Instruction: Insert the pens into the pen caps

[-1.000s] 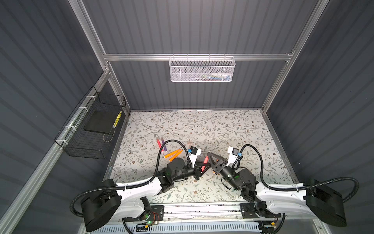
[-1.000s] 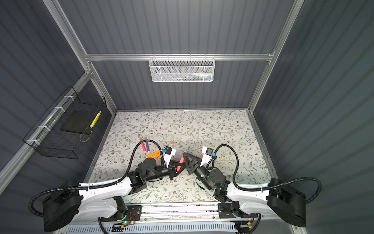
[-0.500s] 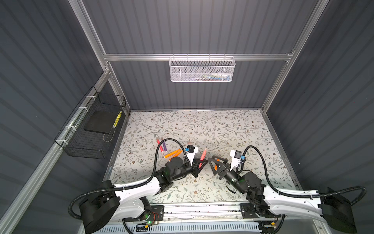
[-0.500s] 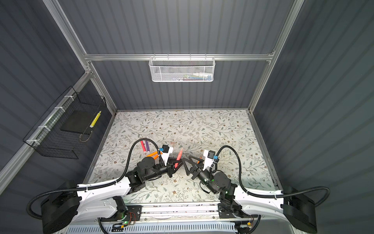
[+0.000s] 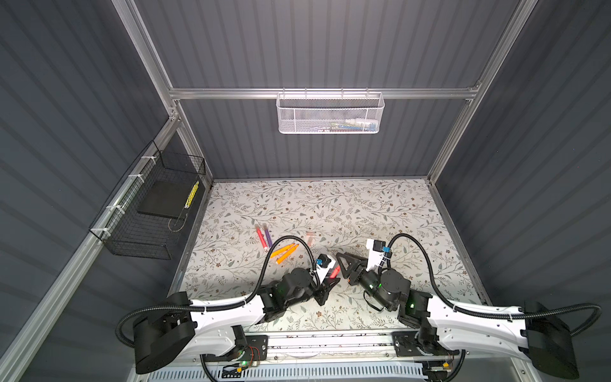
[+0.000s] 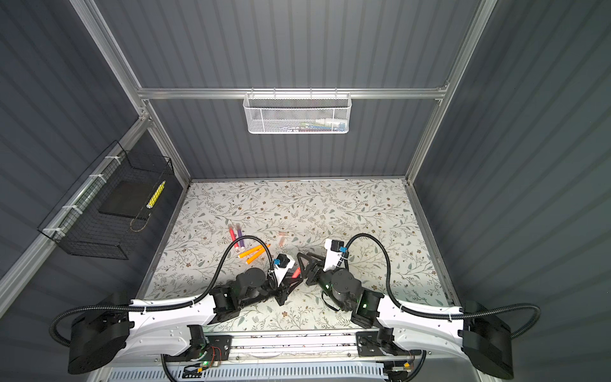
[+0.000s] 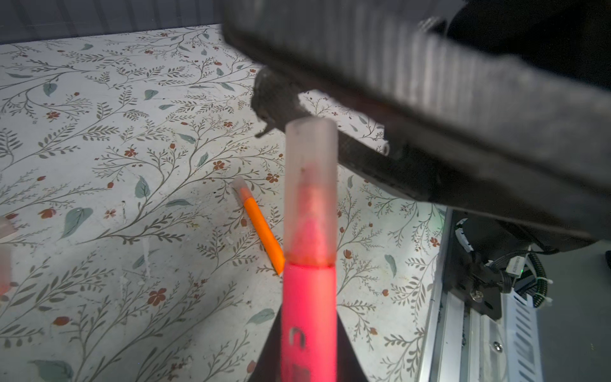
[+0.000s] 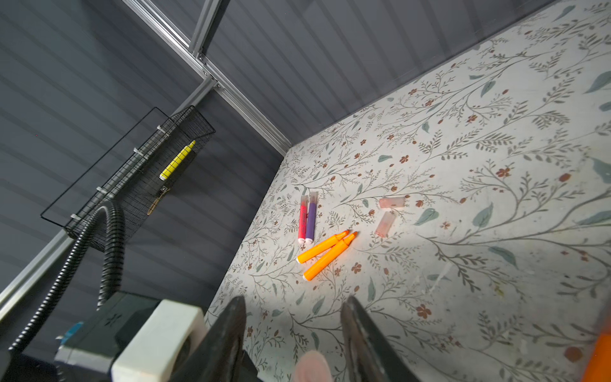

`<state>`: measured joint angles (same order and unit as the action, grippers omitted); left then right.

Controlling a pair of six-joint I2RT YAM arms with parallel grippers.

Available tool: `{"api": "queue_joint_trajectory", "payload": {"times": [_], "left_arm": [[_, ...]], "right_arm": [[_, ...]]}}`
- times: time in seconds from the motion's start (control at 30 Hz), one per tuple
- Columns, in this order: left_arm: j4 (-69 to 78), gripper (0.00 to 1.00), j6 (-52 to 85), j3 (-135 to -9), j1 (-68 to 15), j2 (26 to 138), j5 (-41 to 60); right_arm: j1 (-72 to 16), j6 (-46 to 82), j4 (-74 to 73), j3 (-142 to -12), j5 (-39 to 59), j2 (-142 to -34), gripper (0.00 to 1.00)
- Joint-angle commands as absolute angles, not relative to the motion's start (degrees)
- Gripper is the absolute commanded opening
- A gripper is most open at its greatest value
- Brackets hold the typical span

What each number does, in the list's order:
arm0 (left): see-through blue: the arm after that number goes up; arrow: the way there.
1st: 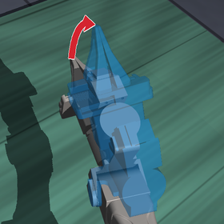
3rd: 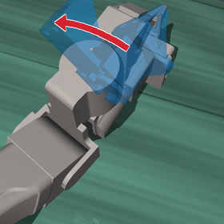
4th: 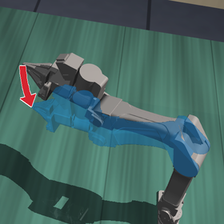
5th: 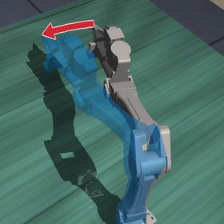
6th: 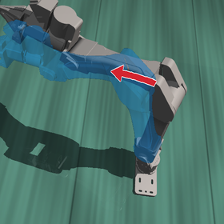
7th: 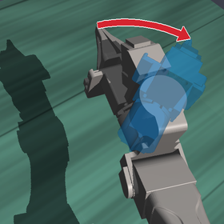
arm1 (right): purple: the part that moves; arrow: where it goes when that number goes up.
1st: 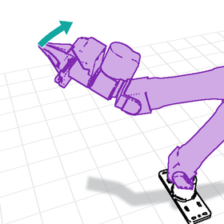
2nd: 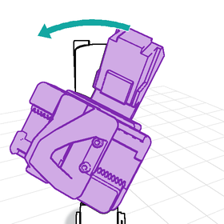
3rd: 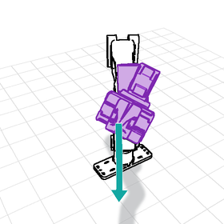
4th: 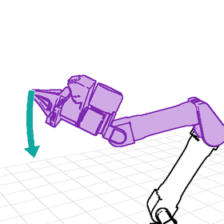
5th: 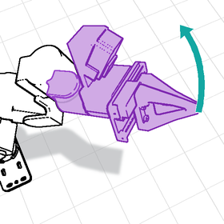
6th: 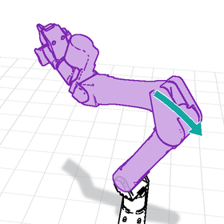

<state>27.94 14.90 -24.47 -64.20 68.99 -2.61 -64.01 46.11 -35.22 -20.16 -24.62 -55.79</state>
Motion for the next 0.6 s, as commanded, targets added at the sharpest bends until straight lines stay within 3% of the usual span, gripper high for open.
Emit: {"api": "queue_joint_trajectory", "payload": {"times": [0.0,0.17,0.3,0.5,0.57], "left_arm": [[27.45,0.00,13.01,-26.45,-64.42,69.17,-4.48],[27.23,0.00,13.10,-26.38,-64.42,68.64,-4.48],[27.09,0.00,13.10,-26.32,-64.42,68.13,-4.28],[27.39,0.00,13.48,-25.79,-64.41,66.94,-4.26],[28.36,0.00,14.07,-25.50,-64.26,65.79,-4.20]], "right_arm": [[-63.81,46.27,-35.20,-22.47,-23.23,-56.97,0.48],[-63.72,46.89,-36.89,-22.37,-22.09,-58.83,0.36],[-63.64,47.24,-37.60,-22.46,-21.72,-60.10,0.33],[-63.63,46.33,-38.22,-22.65,-20.37,-60.25,0.03],[-63.63,45.91,-39.17,-22.54,-18.79,-60.55,0.00]]}}
